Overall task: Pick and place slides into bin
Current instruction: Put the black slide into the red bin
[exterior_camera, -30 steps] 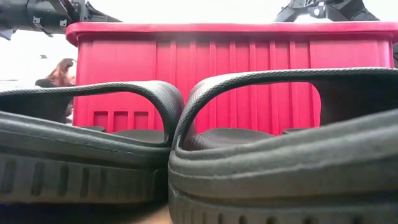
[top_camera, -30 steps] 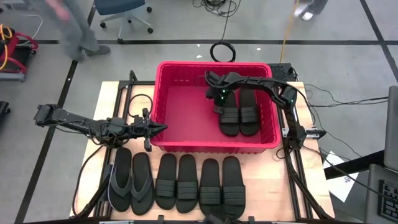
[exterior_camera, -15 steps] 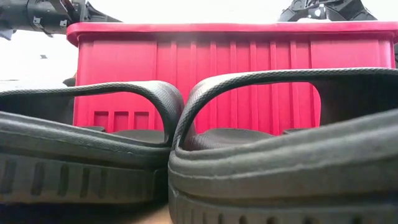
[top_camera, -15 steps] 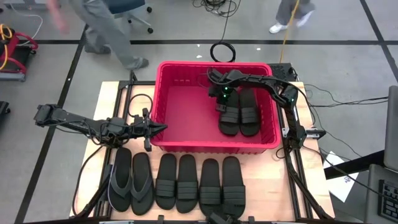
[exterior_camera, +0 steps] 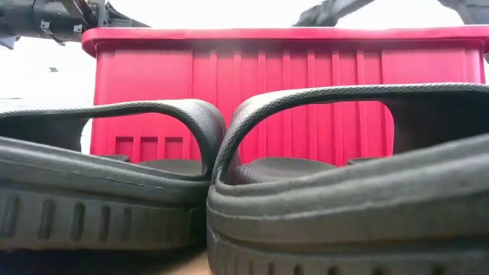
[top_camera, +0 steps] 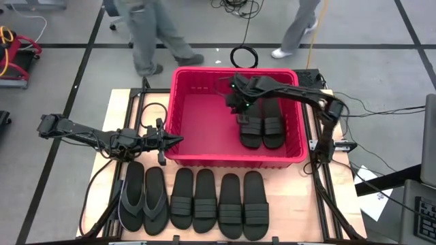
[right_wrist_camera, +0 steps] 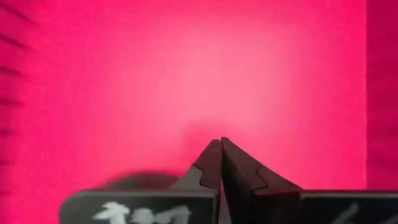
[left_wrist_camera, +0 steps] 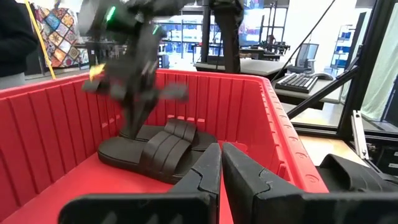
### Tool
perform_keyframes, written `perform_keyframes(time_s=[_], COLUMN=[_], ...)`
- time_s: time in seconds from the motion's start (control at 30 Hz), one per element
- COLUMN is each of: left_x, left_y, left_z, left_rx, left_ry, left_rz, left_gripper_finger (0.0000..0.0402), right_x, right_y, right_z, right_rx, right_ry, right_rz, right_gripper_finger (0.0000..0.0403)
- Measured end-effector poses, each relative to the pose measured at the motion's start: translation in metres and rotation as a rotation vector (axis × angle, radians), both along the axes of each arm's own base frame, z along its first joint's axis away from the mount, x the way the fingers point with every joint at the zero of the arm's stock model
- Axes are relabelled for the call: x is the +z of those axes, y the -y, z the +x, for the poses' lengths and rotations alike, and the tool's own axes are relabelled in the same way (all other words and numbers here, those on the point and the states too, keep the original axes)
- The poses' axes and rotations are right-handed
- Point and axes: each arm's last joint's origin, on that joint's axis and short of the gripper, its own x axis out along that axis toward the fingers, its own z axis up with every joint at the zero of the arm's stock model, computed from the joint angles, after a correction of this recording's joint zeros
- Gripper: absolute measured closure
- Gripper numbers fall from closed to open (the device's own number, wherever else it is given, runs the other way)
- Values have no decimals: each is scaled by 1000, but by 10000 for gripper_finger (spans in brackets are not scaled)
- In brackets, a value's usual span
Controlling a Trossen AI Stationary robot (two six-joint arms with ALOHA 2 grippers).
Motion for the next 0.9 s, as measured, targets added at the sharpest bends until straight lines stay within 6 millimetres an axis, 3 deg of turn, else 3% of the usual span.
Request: perform_keyframes(time_s=[0.17,0.3,0.43,0.53,0.67,0.77,0.9], left_x=[2,12,21,24,25,25,24], left_y=[0,1,2,2,4,4,4], left_z=[0,-1,-2,-3,-3,-3,-3], left_rx=[0,-56,-94,-113,-173,-186,-195], left_ry=[25,147,239,281,285,280,275], left_rz=[-14,-154,-211,-252,-319,-320,-319], left_gripper_finger=[380,380,380,380,380,380,380], right_x=[83,151,192,204,204,201,200], right_y=[-52,-94,-125,-149,-182,-202,-224], right_z=[-17,-45,-81,-110,-138,-146,-149], right_rx=[87,217,260,262,219,107,93], right_ry=[325,655,791,783,690,632,623], right_rz=[52,198,283,263,194,175,180], right_gripper_finger=[403,403,403,403,403,403,403])
